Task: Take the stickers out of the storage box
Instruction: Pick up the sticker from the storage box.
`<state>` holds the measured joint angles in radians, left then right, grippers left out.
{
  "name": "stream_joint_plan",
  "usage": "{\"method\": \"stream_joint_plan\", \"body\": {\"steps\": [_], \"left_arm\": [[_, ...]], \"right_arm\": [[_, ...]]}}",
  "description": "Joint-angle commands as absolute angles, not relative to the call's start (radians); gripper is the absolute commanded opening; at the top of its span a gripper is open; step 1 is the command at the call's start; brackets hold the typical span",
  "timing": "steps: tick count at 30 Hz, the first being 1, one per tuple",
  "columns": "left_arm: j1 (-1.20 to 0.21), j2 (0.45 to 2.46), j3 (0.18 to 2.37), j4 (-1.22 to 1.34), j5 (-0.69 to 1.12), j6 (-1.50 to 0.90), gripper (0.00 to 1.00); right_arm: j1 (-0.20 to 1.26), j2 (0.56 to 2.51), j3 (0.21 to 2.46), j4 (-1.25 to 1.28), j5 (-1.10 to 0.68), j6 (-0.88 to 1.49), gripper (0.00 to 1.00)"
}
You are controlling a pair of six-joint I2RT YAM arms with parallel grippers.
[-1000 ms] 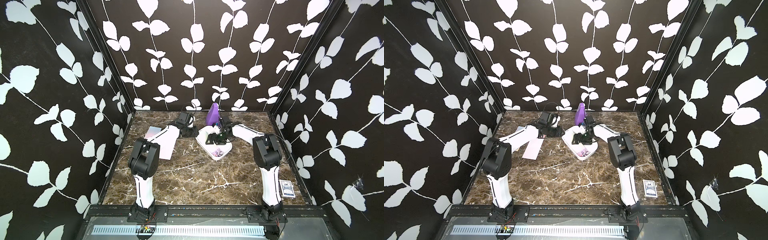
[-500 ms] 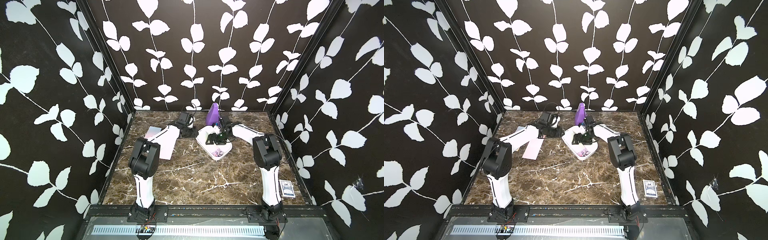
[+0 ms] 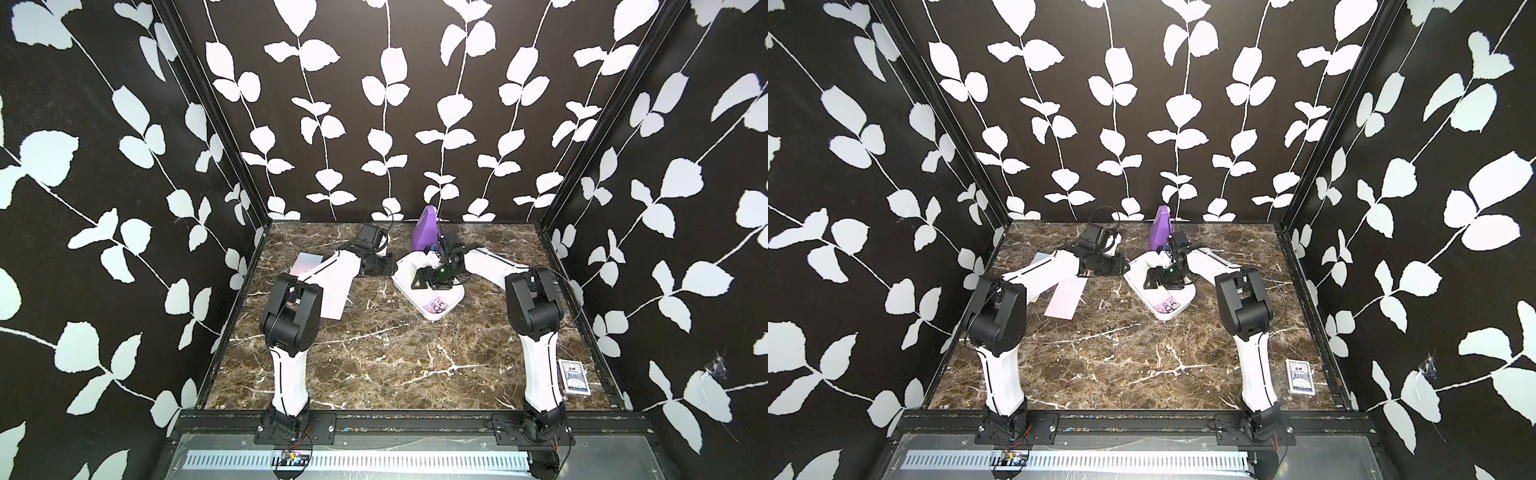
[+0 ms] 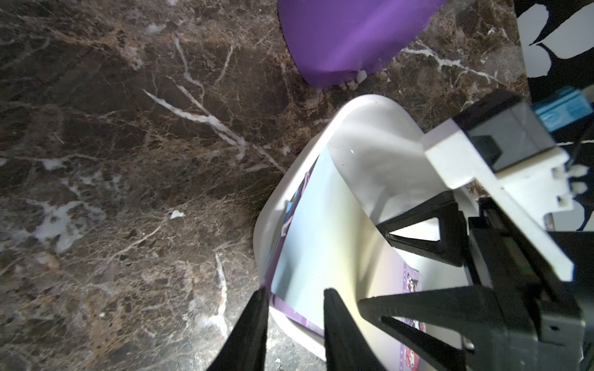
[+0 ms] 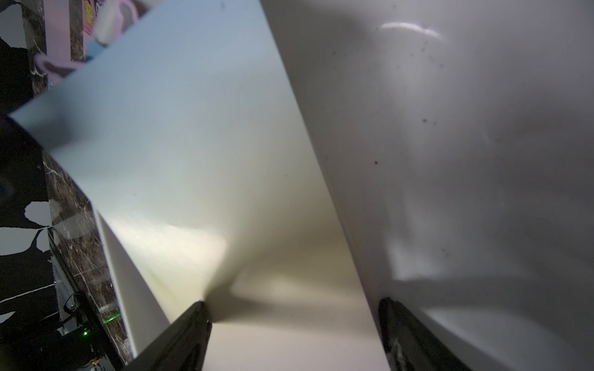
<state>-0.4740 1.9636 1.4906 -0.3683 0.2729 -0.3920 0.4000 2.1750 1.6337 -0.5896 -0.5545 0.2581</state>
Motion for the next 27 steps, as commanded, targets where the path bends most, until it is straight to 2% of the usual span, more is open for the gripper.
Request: {"method": "stream_joint_plan", "body": {"steps": [1,27], "left_arm": [[-0.469,1.966,1.525,-0.371,0.288,-0.388,0.33],[-0.469,1.991,1.532,-0.349,0.325,-0.419,0.32]], "right_arm": [[0.379,2.231,1.635,-0.657,-0.481,0.255,0.85],[0.377,2.236,1.632,-0.655,-0.486,0.255,0.85]]}}
